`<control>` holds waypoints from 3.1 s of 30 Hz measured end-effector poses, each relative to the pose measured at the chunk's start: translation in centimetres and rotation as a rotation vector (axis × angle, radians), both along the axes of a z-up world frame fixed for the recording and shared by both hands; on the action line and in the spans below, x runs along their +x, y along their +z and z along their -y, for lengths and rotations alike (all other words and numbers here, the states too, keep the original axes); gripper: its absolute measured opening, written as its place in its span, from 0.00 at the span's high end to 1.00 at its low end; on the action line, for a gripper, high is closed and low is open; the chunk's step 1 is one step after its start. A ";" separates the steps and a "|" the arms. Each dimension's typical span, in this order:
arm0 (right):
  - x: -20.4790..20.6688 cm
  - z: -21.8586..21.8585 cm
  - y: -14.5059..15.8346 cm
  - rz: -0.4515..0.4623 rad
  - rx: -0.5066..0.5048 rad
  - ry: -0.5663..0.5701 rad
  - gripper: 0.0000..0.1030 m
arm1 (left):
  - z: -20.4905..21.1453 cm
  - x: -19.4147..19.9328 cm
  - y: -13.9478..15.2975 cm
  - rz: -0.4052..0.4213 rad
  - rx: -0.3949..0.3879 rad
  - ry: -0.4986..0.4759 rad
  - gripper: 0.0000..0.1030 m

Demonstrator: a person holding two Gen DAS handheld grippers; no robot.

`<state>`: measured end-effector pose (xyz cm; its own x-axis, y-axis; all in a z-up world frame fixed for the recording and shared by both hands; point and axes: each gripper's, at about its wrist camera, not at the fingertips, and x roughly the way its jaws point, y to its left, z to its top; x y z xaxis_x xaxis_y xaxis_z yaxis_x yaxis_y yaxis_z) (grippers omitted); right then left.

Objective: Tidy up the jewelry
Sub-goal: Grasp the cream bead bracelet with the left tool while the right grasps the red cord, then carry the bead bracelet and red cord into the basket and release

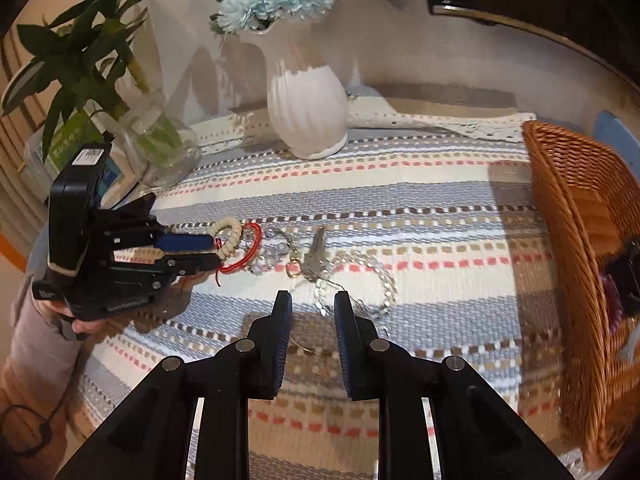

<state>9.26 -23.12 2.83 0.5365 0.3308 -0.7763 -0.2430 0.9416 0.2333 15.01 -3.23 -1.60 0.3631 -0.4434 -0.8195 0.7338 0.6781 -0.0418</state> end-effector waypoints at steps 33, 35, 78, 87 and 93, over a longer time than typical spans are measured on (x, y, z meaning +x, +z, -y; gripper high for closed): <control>9.0 -9.8 -0.4 -0.099 -0.063 0.296 0.79 | -4.5 1.1 -0.2 -0.054 -0.066 0.166 0.74; 10.3 -10.4 -1.2 -0.125 -0.067 0.320 0.79 | -4.4 1.1 -0.6 -0.063 -0.064 0.161 0.74; -1.8 -5.6 6.1 0.119 -0.113 0.206 0.96 | -5.2 -7.6 11.2 0.083 -0.259 0.130 0.92; -5.4 7.5 11.1 0.209 -0.134 -0.066 0.96 | 4.5 -8.7 15.0 0.145 -0.257 0.000 0.92; -5.2 17.3 12.7 0.245 -0.169 -0.321 0.96 | 14.4 -7.2 16.1 0.173 -0.249 -0.078 0.92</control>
